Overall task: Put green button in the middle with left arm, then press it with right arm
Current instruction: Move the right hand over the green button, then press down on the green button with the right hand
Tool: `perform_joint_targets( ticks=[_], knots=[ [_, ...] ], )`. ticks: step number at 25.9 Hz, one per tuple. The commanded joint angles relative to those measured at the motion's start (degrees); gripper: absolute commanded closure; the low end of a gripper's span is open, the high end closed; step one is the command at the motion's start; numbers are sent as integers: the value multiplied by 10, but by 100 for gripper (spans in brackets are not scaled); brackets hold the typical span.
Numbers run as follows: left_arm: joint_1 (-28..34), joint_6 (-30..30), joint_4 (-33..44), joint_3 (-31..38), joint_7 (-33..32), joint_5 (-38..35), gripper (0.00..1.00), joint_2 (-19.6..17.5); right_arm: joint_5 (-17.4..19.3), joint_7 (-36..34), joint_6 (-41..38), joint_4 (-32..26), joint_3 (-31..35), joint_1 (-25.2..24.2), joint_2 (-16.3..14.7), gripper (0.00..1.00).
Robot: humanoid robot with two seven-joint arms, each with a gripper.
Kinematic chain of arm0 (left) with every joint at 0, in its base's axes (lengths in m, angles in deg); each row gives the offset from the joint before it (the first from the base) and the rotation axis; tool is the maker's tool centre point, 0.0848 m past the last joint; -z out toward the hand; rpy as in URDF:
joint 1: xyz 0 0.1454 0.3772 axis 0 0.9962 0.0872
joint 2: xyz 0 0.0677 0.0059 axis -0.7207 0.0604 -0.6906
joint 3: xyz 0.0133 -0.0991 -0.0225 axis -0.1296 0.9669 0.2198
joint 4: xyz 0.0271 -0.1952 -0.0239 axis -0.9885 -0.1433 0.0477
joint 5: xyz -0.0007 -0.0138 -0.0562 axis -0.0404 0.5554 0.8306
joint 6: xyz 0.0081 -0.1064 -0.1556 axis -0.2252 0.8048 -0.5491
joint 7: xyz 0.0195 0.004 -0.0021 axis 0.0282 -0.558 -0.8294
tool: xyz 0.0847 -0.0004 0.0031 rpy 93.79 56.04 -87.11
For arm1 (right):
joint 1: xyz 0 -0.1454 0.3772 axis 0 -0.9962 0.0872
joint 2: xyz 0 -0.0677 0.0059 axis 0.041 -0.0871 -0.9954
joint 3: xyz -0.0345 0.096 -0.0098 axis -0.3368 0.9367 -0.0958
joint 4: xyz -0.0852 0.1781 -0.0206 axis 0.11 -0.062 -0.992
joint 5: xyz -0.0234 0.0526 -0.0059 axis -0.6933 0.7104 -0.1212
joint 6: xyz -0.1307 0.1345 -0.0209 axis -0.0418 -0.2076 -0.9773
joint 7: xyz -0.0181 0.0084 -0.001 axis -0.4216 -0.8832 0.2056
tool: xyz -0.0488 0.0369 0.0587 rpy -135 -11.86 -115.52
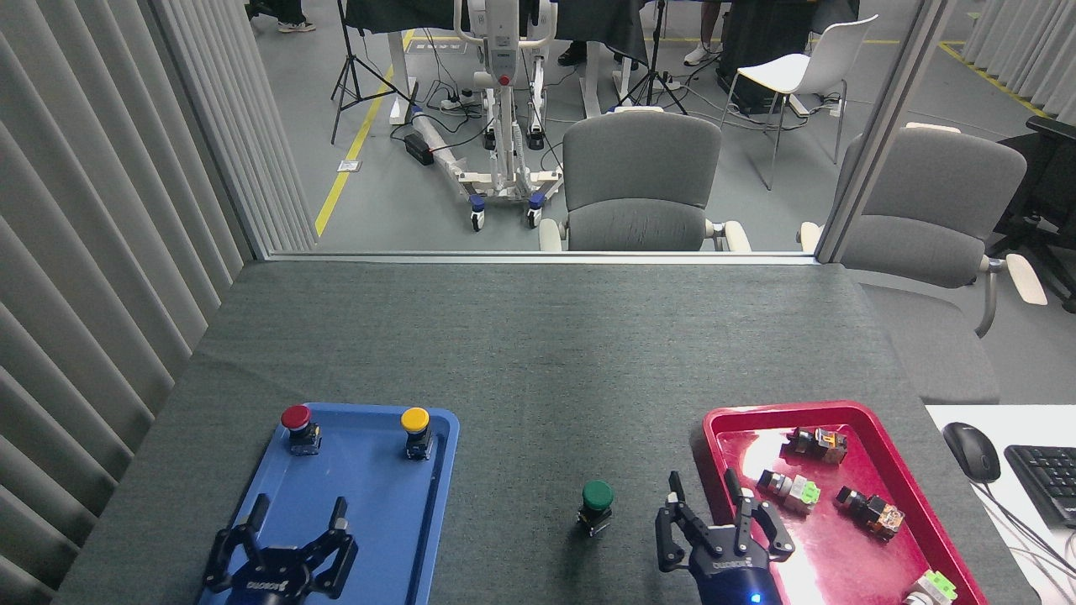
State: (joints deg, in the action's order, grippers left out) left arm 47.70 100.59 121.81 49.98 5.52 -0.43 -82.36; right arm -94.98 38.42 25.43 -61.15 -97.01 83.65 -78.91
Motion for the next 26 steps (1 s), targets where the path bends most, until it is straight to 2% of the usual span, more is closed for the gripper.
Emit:
perform_joint_targets(
  ticks=[1, 9, 12, 21, 26],
  knots=[
    [30, 0, 16, 25, -3, -4, 0, -14, -9, 22, 12, 30, -43, 29, 13, 55],
    [30, 2, 15, 29, -10, -4, 0, -15, -9, 28, 39, 95, -106, 70, 32, 87],
    [30, 3, 11, 29, -10, -2, 0, -18, -9, 28, 40, 109, -114, 78, 38, 93],
    [30, 2, 12, 30, -10, 2, 0, -28, -8, 29, 40, 134, -115, 87, 45, 94],
    [31, 3, 13, 30, -10, 2, 0, -31, -7, 29, 39, 168, -131, 100, 45, 94]
  ],
)
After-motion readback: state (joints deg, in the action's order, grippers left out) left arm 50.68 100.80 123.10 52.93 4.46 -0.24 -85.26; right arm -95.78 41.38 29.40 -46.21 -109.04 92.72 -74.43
